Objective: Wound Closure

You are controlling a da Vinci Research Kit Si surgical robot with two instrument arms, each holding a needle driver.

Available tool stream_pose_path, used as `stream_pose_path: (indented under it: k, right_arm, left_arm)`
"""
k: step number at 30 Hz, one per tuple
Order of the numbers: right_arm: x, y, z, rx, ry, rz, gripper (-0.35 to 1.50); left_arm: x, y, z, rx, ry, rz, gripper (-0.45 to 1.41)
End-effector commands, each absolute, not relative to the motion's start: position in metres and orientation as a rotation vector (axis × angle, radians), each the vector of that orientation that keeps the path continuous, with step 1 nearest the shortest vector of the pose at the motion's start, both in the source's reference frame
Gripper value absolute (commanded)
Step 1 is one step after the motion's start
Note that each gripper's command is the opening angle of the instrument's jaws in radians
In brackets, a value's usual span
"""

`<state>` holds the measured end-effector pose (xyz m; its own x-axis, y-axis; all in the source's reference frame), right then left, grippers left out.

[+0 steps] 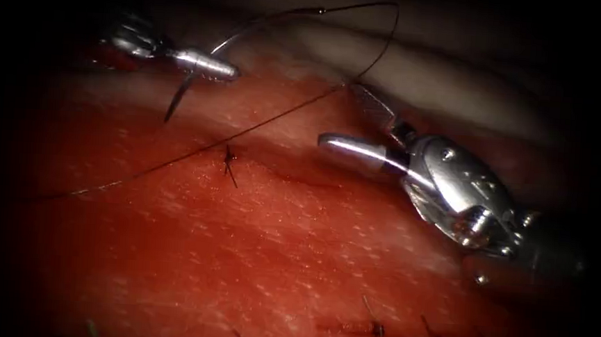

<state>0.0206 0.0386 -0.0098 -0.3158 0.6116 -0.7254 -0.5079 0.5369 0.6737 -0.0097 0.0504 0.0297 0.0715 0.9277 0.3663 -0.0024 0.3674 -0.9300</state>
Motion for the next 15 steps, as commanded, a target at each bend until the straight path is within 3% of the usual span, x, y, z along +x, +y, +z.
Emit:
stream_pose_path:
  k: [1,15]
  right_arm:
    - [0.0220,0.0391,-0.0099,0.090,1.542,1.120,0.95]
    - [0.0240,0.0401,-0.0101,0.083,1.647,1.228,0.88]
  left_arm:
    - [-0.0103,0.0499,0.0305,-0.959,-1.305,0.875,-0.35]
    - [-0.0121,0.0480,0.0317,-1.028,-1.382,0.709,-0.35]
